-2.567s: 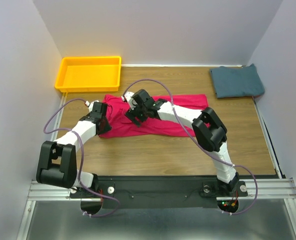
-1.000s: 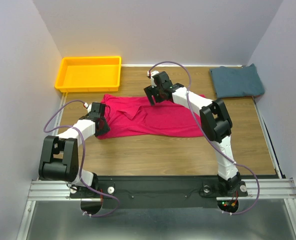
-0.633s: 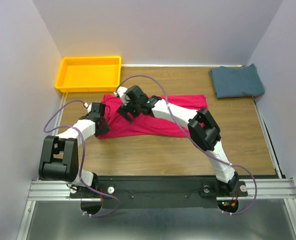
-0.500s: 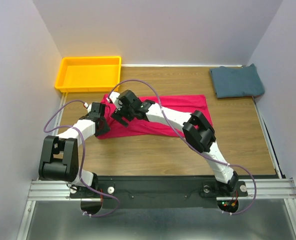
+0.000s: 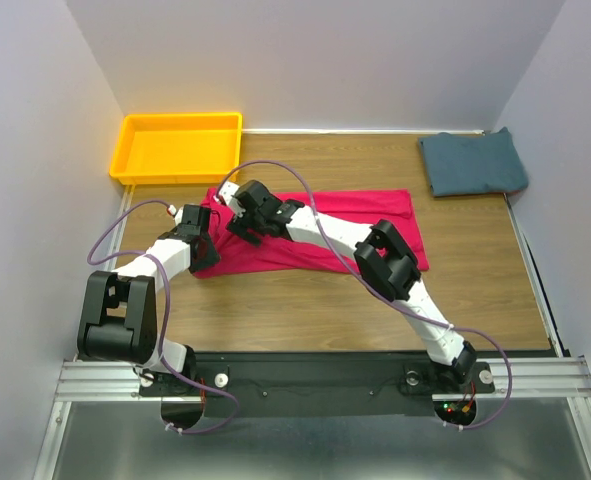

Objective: Fold and stack the t-shirts
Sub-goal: Fold the tshirt

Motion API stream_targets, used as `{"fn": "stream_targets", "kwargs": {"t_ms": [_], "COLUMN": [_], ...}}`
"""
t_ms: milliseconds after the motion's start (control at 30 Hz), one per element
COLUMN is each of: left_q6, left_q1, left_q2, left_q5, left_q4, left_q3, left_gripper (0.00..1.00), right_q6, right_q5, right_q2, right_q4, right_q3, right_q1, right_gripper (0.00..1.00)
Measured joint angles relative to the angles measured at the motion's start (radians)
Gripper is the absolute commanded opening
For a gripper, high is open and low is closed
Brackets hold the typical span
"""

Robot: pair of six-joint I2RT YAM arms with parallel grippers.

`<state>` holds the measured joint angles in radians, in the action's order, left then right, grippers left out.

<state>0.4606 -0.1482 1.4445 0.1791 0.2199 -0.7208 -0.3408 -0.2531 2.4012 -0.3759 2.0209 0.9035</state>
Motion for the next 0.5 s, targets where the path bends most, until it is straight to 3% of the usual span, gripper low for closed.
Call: {"fn": "stream_targets", "kwargs": {"t_ms": [500], "left_q6": [-0.001], "left_q1": [0.0], "left_q2": [0.0], "left_q5": [-0.002], "left_q4": [0.0], "left_q3": [0.0], "left_gripper": [0.43], "right_q6": [-0.087], "right_q5": [-0.105], "right_q2": [0.082], "right_q4": [-0.009], "right_q3": [0.174], "right_q1": [-0.045], "right_gripper": [0.95]}}
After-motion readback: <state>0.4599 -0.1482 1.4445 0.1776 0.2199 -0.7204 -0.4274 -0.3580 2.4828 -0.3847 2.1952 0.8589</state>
